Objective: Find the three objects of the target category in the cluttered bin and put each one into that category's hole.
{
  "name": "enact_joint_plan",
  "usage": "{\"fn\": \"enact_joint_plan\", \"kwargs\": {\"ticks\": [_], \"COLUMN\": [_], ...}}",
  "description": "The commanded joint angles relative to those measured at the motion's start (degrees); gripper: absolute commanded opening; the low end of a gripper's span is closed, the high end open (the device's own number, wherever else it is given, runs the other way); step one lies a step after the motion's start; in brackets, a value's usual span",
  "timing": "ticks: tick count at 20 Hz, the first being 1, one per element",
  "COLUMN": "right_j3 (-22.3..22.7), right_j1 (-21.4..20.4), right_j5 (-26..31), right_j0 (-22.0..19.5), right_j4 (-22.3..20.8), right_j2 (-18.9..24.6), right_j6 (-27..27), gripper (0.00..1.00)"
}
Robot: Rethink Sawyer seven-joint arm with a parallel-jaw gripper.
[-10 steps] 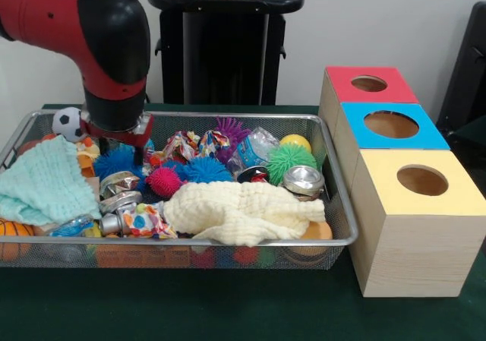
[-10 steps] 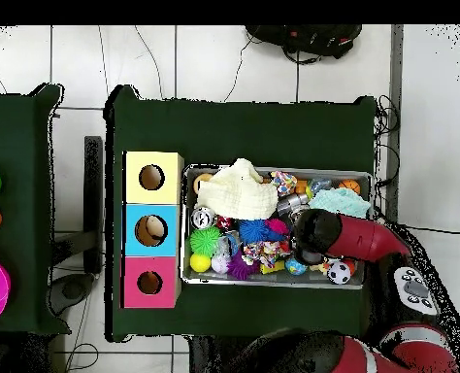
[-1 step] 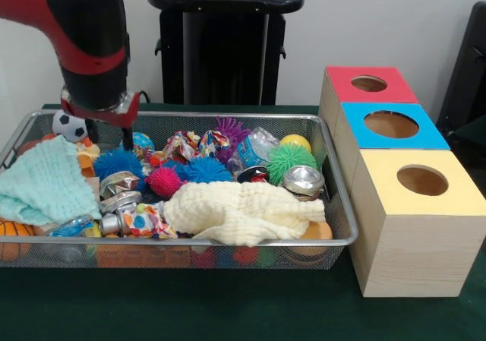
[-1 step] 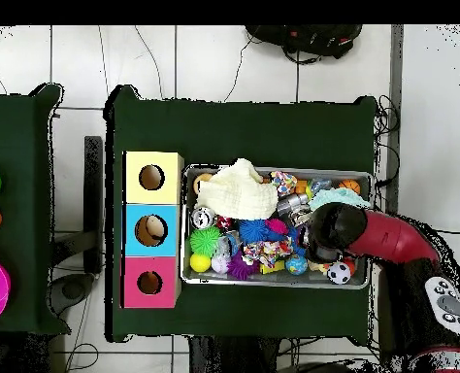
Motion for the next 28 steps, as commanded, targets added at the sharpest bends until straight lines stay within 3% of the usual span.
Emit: {"fn": "enact_joint_plan", "kwargs": {"ticks": [1,5,10,19,28], "right_j3": [-3.15,-3.88,-3.54,-3.68,1.86], "right_j1": [-7.75,-7.36,-7.17,-3.42,-3.91], "right_j5": [16.23,19.01,18.42,12.31,4.08], "right_j0": [0.6,-0.6,-2.04,-6.98,-10.61], "right_j4": [-0.15,-0.77,-1.77,-4.79,-10.07], "right_j2": [7.93,8.97,10.02,12.39,14.41], "right_j6": [-14.83,-14.19,-14.59,-16.83,-18.16], "gripper": [1.0,1.0,1.0,1.0,1.0]}}
